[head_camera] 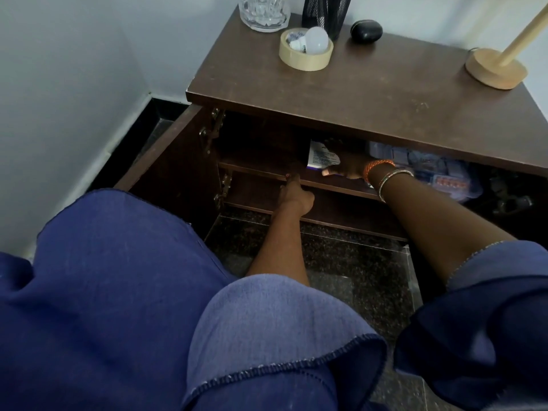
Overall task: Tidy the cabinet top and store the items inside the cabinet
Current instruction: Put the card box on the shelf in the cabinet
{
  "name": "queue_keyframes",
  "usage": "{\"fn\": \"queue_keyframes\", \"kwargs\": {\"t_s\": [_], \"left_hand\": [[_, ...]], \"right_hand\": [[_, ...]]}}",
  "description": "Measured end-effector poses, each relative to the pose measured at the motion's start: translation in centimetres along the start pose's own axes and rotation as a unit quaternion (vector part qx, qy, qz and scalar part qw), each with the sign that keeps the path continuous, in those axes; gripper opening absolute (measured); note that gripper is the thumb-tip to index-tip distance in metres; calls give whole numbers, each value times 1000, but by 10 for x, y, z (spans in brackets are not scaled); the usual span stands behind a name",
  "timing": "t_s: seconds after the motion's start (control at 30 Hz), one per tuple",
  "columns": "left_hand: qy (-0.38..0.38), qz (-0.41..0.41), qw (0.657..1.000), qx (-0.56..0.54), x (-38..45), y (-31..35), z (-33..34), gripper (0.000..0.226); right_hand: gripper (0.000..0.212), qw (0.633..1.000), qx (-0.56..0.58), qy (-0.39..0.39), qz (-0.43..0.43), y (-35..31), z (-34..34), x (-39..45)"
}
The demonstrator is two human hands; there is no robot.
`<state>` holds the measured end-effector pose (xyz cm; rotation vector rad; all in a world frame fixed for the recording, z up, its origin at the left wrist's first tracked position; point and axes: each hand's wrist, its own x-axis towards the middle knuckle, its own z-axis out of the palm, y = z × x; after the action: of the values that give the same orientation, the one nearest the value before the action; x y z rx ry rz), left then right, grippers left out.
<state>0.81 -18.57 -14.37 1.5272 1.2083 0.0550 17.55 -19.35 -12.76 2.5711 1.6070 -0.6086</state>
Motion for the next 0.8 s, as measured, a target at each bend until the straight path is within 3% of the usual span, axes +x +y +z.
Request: {"fn": "queue_keyframes", "kwargs": {"t_s": [0.17,0.27,0.33,0.43,0.53,0.67,0.8], "left_hand": [[43,26,998,-25,-4,0,-6,58],[123,65,987,-80,-7,-1,-11,43],[180,130,967,-122,-9,2,-16,30],[265,211,931,-135,-18,18,-29,28],[338,241,895,-162,-37,41,-44,30],[378,296,858,-183,-50,70,-63,29],[383,306,865,-104,-50,86,-80,24]], "right_hand": [[84,999,-12,28,-26,2,9,-1],[83,996,11,73,-48,2,10,-9],[69,991,13,109,-82,-3,6,-22],[38,978,-22,142,-154,-14,0,-47],[23,956,9,203,-212,-33,-16,-73],[17,912,123,301,-251,-62,-54,-97],[19,861,237,399,-207,-76,-87,-73]]}}
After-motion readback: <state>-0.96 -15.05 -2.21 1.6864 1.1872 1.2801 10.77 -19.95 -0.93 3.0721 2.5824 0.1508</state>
